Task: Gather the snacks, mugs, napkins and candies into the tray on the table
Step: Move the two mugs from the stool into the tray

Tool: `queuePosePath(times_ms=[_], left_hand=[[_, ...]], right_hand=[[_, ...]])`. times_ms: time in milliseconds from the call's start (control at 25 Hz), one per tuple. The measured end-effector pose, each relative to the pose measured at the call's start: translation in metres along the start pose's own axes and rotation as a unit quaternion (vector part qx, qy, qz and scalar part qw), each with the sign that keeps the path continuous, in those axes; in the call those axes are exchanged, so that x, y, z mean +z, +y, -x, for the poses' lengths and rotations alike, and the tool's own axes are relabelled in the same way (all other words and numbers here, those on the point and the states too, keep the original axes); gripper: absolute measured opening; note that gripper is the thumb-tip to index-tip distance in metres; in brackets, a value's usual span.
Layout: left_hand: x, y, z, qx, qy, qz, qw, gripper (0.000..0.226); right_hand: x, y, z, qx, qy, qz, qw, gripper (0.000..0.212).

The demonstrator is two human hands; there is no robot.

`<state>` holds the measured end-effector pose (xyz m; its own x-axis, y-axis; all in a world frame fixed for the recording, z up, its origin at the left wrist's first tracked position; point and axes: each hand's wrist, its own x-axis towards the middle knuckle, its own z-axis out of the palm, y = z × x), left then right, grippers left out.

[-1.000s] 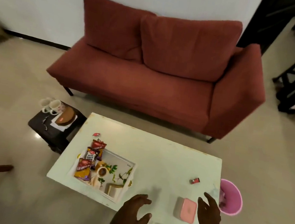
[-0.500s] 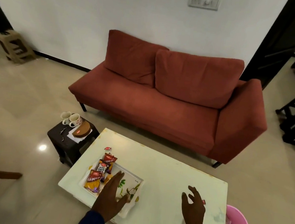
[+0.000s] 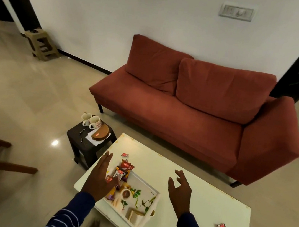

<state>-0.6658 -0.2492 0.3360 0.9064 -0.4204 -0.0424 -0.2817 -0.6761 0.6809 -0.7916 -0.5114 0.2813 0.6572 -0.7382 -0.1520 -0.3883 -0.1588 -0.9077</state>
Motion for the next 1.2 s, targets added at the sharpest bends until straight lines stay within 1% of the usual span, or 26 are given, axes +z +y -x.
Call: queuePosePath(times_ms=[160,280,360,480,680,800,880,960,1040,1200], left_hand=[[-0.047,-0.057,-0.049,-0.029,0.014,0.016,0.999,0.087],[-0.080,-0.111,-0.086,-0.055,-0.019,0.044,0.997,0.091],[-0.102,-0.146,-0.108,-0.083,-0.040,0.044,0.995,0.091],[-0.125,-0.177,-0.135,-0.089,-0.065,0.043,0.993,0.089],[-0.148,-0.196,-0.176,-0.114,-0.067,0.059,0.989,0.082],[-0.155,-0.199,-0.183,-0.120,-0.053,0.058,0.990,0.081],[-0.164,-0.201,-0.187,-0.117,-0.040,0.054,0.991,0.084],[-0.179,-0.208,-0.194,-0.105,-0.033,0.031,0.993,0.089],[-0.195,-0.217,-0.211,-0.095,-0.035,0.008,0.995,0.090],[-0.228,-0.259,-0.278,-0.074,-0.062,-0.041,0.994,0.088]], right_hand=[[0.085,-0.034,-0.021,-0.004,-0.011,0.016,1.000,0.039],[0.159,-0.061,-0.026,0.008,-0.014,0.011,1.000,0.038],[0.211,-0.079,-0.024,0.033,-0.036,0.018,0.999,0.038],[0.263,-0.107,-0.021,0.056,-0.056,-0.002,0.997,0.040],[0.310,-0.139,-0.034,0.072,-0.088,-0.008,0.993,0.031],[0.328,-0.145,-0.053,0.046,-0.107,0.019,0.993,0.037],[0.341,-0.151,-0.068,0.035,-0.117,0.029,0.992,0.040],[0.357,-0.161,-0.076,0.027,-0.124,0.033,0.991,0.040],[0.374,-0.176,-0.081,0.011,-0.133,0.030,0.991,0.040],[0.432,-0.201,-0.107,-0.003,-0.152,0.040,0.988,0.040]])
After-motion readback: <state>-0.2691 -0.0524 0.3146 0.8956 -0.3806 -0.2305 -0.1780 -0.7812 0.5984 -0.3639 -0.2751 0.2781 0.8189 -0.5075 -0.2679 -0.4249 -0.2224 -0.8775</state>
